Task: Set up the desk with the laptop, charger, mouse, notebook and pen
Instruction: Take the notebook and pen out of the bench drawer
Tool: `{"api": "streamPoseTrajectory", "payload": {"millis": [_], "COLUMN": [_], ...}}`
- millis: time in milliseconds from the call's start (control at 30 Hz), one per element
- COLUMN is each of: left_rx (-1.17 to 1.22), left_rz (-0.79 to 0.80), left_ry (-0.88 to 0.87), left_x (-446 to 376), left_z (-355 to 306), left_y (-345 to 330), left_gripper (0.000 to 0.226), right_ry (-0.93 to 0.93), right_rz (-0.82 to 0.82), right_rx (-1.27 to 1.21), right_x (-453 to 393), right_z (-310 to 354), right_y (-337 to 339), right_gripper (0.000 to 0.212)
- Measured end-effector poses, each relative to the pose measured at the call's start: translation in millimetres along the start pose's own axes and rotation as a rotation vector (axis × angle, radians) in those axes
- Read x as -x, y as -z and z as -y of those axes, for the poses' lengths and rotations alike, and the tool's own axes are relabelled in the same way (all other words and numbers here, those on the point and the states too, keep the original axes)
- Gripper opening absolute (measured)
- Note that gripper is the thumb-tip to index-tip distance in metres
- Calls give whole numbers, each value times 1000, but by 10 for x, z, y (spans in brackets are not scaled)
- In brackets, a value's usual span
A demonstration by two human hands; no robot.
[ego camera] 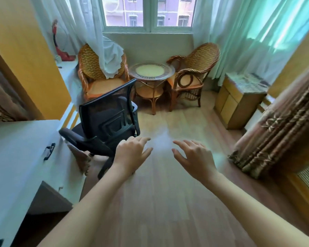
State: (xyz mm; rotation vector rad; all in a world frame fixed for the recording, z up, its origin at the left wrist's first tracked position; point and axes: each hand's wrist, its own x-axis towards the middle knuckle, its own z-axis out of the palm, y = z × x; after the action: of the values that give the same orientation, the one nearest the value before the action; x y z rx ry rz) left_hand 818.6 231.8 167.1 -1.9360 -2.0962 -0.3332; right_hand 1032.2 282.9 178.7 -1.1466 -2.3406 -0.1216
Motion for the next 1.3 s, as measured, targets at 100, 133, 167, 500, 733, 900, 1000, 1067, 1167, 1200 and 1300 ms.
{"api": "streamPoseTrajectory", "payload": {"millis": [100, 133, 167, 500, 733, 900, 1000, 1067, 1167, 1200, 1300], "left_rx": [76, 95, 114, 227, 256, 249, 276, 283, 264, 248, 209], "left_rz": [7, 11, 20, 40, 62, 59, 61, 58, 61, 64, 54], "left_ry": [-39, -51, -66, -219, -321, -360, -364, -369, -383, -392, -400], "left_x": [-434, -586, -744, -2582, -4111, -5065, -5496, -5818, -6327, -6514, -7096], "left_z": [-376, -482, -585, -1381, -1746, -1989, -2115, -2211, -2375, -2437, -2624], "left_y": [-185, -246, -299, -1145, -1724, -1943, -2101, -2258, -2549, -2651, -2926], "left_gripper": [37, 39, 40, 40, 40, 42, 39, 39, 40, 41, 40], "right_ry": [-42, -55, -67, -180, -280, -324, -325, -319, -301, -295, -275], "right_rz": [21, 24, 32, 10, 7, 18, 10, 12, 18, 24, 41], "right_rx": [19, 26, 28, 77, 145, 150, 139, 126, 135, 139, 156], "right_x": [-101, -144, -192, -1043, -1944, -2560, -2873, -3104, -3423, -3529, -3859], "right_z": [-564, -735, -904, -2532, -3652, -4315, -4673, -4967, -5457, -5627, -6152], "right_y": [21, 22, 16, -425, -767, -930, -1077, -1223, -1501, -1598, -1852], "right_gripper": [34, 35, 35, 39, 38, 36, 34, 37, 38, 38, 38]}}
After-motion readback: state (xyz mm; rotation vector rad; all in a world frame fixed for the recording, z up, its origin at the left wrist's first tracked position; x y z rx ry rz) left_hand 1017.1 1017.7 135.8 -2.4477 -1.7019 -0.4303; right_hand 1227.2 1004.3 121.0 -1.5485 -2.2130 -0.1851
